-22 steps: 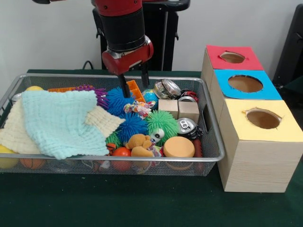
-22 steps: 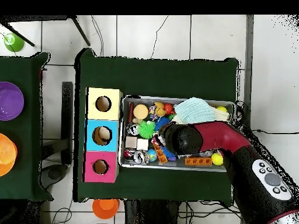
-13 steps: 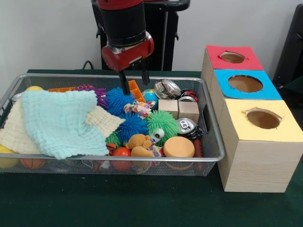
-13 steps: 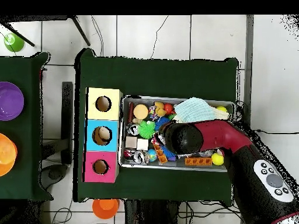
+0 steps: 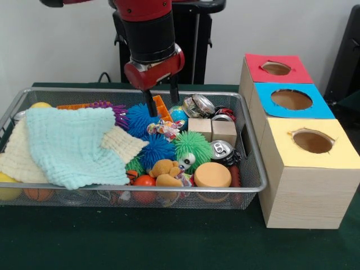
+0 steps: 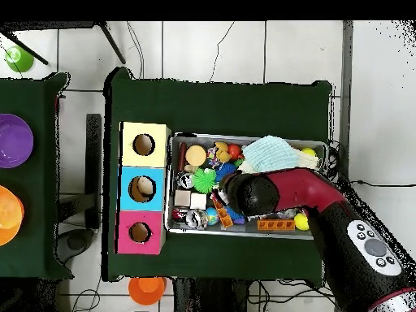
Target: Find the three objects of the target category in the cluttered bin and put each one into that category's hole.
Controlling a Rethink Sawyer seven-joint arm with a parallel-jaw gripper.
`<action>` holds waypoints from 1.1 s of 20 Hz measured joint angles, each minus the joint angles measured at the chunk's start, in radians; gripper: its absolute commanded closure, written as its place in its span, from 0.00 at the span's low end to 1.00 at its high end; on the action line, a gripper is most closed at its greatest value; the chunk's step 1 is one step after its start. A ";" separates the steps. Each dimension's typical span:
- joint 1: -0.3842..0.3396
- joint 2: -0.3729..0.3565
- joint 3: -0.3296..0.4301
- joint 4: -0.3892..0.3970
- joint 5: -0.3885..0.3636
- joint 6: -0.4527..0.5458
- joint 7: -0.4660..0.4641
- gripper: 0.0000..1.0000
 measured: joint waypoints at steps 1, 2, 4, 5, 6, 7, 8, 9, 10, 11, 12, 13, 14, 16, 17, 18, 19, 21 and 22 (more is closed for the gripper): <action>0.000 0.005 0.000 0.000 -0.005 0.000 0.000 0.00; 0.000 0.011 0.000 0.000 -0.010 0.000 0.000 0.00; 0.000 0.024 0.000 0.000 -0.023 0.000 0.000 0.00; 0.000 0.030 0.000 0.000 -0.029 0.000 0.000 0.00; 0.000 0.036 0.000 0.000 -0.034 0.000 0.000 0.00; 0.000 0.039 0.000 0.000 -0.038 0.000 0.000 0.00; 0.000 0.044 0.000 0.000 -0.046 0.000 0.000 0.00; 0.000 0.050 0.000 0.000 -0.053 0.000 0.000 0.00; 0.000 0.055 0.000 0.000 -0.061 0.000 0.000 0.00; 0.000 0.059 0.000 0.000 -0.069 0.000 0.000 0.00; 0.000 0.062 0.000 0.000 -0.076 0.000 0.000 0.00; 0.000 0.066 0.000 0.000 -0.084 0.000 0.000 0.00; 0.000 0.070 0.000 0.000 -0.091 0.000 0.000 0.00; 0.000 0.074 0.000 0.000 -0.103 0.000 0.000 0.00; 0.000 0.075 0.000 0.000 -0.107 0.000 0.000 0.00; 0.000 0.077 0.000 0.000 -0.111 0.000 0.000 0.00; 0.000 0.078 0.000 0.000 -0.117 0.000 0.000 0.00; 0.000 0.078 0.000 0.000 -0.131 -0.003 0.000 0.00; 0.000 0.078 0.000 0.000 -0.137 -0.005 0.000 0.00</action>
